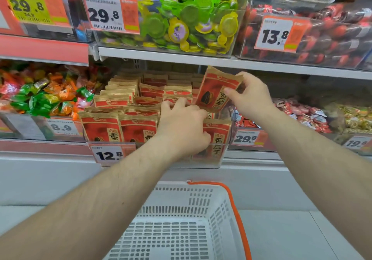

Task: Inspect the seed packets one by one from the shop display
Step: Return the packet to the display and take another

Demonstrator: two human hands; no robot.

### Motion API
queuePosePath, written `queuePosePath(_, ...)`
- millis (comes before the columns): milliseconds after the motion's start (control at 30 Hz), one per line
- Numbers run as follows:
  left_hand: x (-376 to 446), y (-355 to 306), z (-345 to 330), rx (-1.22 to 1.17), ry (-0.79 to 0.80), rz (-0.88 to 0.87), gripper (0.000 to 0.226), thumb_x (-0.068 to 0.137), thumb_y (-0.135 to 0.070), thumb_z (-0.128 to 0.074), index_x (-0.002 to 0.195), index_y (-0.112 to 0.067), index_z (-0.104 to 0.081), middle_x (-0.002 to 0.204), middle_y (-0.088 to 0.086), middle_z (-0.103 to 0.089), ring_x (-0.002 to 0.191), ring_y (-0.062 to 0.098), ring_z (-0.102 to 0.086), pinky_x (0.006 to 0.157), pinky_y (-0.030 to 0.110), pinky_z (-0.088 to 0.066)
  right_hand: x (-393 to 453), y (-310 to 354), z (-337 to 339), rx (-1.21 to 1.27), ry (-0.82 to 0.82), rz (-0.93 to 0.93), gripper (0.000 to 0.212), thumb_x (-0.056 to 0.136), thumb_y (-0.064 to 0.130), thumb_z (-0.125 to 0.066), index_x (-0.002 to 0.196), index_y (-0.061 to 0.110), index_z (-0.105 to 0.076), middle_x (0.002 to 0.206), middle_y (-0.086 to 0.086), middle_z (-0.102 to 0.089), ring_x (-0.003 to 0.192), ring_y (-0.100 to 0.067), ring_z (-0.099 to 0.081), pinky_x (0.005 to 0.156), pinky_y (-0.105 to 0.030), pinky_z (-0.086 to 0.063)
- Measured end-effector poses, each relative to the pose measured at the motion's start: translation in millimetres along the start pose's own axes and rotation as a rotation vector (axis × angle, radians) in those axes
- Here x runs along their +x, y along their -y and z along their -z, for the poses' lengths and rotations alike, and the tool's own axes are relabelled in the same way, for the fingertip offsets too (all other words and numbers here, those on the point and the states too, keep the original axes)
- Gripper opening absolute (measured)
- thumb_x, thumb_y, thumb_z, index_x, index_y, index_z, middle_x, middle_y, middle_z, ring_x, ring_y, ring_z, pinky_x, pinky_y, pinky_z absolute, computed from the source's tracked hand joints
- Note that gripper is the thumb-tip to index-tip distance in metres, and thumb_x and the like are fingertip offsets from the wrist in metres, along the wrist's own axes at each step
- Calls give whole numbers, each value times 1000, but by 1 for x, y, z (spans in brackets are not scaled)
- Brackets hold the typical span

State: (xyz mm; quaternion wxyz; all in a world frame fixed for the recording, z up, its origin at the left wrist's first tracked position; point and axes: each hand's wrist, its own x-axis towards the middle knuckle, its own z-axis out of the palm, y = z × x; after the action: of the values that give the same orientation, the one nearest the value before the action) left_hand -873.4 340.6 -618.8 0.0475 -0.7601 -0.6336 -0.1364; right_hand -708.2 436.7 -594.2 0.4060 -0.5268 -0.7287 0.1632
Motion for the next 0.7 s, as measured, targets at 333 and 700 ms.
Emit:
queuePosePath(333,-5,3,-9,24,-90,-32,37,91,-41,-51,125,-30,-59,132,-11,-60,134,20,-34,105,48,-24,38,-9,-31,-447,322,-174,26,77,40,-81,94,22,-74,99,-2,-68,105,-23,-59,89,-43,-52)
queuePosePath(700,-3,5,-13,19,-152,-45,35,89,-37,-52,121,-29,-63,129,-11,-62,133,19,-36,104,45,-24,45,9,-38,-784,138,-64,69,70,48,-82,123,16,-50,125,-12,-54,121,-33,-47,99,-44,-40)
